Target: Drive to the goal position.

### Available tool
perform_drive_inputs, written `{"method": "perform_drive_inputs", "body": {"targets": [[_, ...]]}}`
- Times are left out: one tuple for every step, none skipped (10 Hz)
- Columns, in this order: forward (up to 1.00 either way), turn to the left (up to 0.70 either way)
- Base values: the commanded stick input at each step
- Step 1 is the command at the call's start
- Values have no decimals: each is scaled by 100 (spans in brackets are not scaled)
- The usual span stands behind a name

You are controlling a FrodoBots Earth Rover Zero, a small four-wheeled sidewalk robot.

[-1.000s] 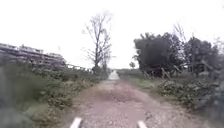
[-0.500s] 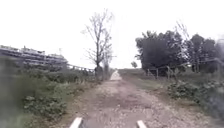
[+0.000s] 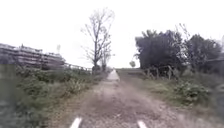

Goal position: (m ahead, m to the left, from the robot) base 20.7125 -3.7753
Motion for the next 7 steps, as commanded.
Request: {"method": "perform_drive_inputs", "body": {"targets": [[70, 0], [70, 0], [70, 0], [70, -35], [70, -35], [70, 0], [70, 0]]}}
